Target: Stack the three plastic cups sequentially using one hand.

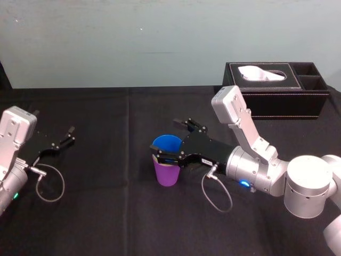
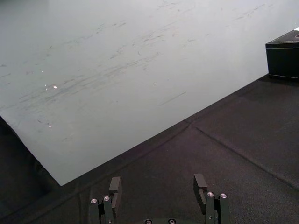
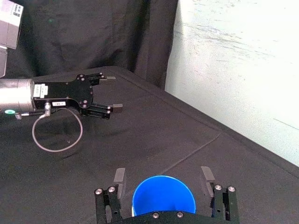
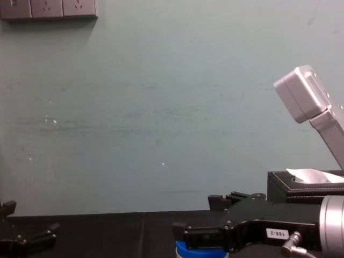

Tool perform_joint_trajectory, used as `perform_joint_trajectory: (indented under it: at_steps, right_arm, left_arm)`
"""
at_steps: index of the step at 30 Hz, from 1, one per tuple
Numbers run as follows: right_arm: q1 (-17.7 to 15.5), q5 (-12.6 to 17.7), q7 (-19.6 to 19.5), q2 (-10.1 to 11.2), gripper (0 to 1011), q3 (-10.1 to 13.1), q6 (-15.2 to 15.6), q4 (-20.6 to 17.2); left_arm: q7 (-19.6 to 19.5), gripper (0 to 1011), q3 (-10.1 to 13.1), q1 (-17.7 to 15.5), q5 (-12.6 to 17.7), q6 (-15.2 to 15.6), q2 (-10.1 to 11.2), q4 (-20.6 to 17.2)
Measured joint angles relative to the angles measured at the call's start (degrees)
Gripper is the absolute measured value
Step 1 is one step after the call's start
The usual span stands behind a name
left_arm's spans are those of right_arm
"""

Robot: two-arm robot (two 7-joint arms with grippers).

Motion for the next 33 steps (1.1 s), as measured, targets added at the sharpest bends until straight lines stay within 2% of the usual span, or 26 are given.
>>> perform_joint_trajectory:
  at_steps: [12,26,33]
  right_arm:
    - [0.0,0.05,0.0,0.02,1000,0.03,0.04,-0.06]
    - [-3.88,1.14,-3.15,0.52,1000,5.2,-3.32,-2.2]
    - [-6.24,-1.55,-7.03,1.15,1000,8.19,-5.43,-2.45]
  left_arm:
    - [0.0,1010,0.0,0.0,0.0,0.0,0.0,0.0]
    - [0.0,1010,0.0,0.0,0.0,0.0,0.0,0.0]
    - [0.0,1010,0.0,0.0,0.0,0.0,0.0,0.0]
